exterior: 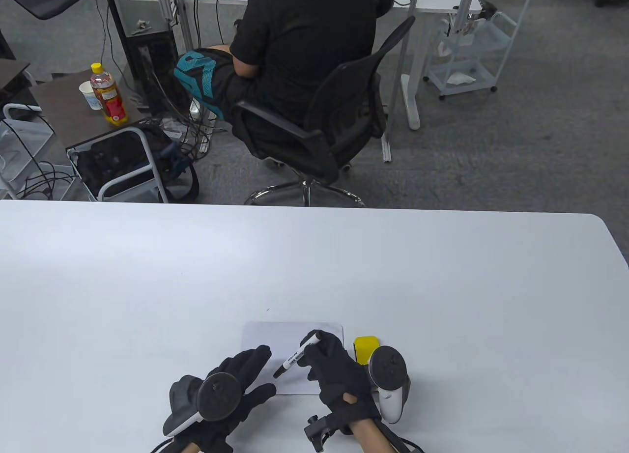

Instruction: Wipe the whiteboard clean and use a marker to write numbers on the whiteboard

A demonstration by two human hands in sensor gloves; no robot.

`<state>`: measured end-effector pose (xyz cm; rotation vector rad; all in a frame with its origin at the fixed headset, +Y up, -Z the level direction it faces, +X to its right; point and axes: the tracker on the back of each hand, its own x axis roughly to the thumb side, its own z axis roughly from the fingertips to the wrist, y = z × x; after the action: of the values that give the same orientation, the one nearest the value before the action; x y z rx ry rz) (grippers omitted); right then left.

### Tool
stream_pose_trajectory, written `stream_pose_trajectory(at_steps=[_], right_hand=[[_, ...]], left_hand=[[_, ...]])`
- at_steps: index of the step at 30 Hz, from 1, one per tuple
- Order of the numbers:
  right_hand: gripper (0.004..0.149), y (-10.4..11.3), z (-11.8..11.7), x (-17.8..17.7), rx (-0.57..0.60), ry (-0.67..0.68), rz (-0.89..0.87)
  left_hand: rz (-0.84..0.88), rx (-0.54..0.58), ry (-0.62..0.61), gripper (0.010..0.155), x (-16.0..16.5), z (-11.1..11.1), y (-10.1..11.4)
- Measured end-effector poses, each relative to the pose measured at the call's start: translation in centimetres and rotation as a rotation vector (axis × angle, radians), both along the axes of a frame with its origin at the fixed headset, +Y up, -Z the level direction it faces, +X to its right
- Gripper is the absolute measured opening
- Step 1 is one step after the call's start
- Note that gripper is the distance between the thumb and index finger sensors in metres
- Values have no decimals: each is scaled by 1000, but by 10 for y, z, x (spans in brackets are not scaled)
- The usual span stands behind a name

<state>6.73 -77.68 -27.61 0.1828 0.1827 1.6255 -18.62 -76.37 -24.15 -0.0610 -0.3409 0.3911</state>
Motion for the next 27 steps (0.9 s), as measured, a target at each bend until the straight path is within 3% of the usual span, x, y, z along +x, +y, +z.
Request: stream_pose_trajectory(at_steps=[7, 17, 22, 27], right_hand=[[51, -7, 7, -7, -39, 52, -70], [51, -8, 10, -10, -51, 81, -112], [62, -6, 14, -14, -24, 77, 65], [48, -1, 16, -14, 10, -35, 91]], left_hand=[[99, -58, -27, 63, 3, 2, 0], [42, 7, 30, 50, 1, 3, 3], [-55, 116, 21, 49, 6, 9, 9], [-191, 360, -15, 51, 16, 21, 15]])
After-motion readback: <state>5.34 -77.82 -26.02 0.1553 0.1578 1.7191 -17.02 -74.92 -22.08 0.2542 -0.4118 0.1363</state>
